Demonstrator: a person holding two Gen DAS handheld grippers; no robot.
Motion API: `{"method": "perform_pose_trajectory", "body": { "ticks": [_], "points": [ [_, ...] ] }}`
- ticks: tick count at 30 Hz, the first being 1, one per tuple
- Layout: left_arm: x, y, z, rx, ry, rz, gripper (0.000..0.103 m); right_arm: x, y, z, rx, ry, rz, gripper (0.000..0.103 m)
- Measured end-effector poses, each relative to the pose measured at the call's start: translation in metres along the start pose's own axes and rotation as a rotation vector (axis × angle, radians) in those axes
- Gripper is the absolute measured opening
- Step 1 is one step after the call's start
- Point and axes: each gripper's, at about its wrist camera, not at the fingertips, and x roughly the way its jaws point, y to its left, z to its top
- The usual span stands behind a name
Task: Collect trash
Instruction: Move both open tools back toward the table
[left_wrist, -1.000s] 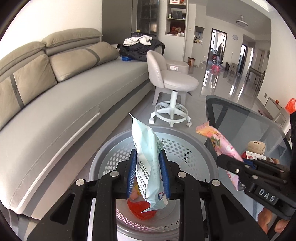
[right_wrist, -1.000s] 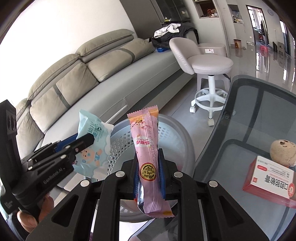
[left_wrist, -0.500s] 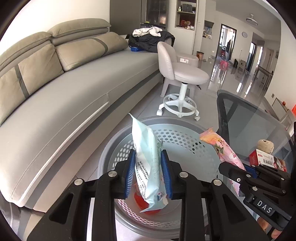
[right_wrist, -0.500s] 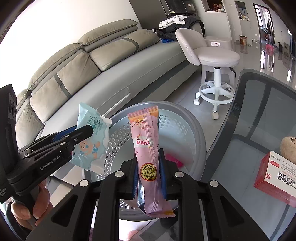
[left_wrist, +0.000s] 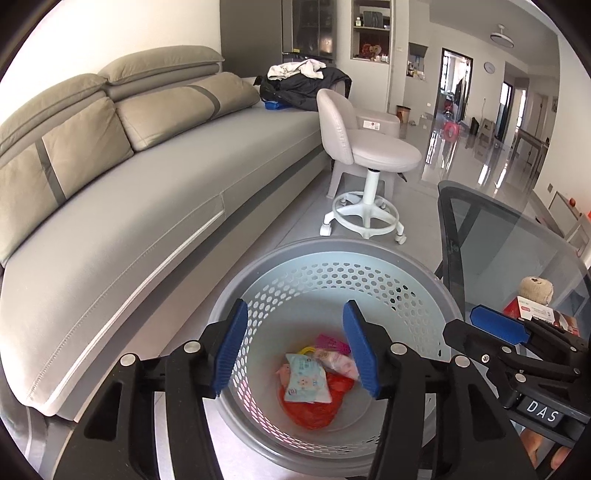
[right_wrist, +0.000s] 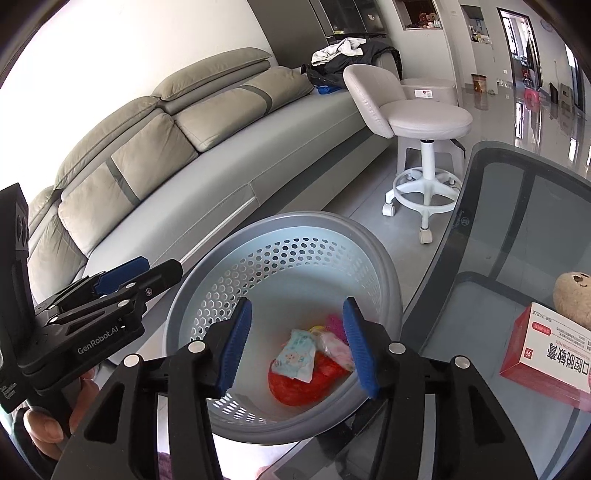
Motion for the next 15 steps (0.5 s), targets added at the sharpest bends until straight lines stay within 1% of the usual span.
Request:
{"method": "perform_pose_trajectory", "body": {
  "ticks": [4, 10, 15],
  "points": [
    [-0.001, -0.003, 0.001, 0.011, -0.010, 0.006, 0.054, -0.002, 0.000, -0.001, -0.005, -0.001, 0.000, 0.049],
    [-0.004, -0.007, 0.000, 0.012, -0.020, -0.006, 0.058, -0.009, -0.006, -0.003, -0.006, -0.007, -0.012, 0.049],
    [-0.008, -0.012, 0.001, 0.008, -0.035, -0.026, 0.063, -0.022, -0.014, -0.004, -0.002, -0.022, -0.026, 0.050]
  ]
}}
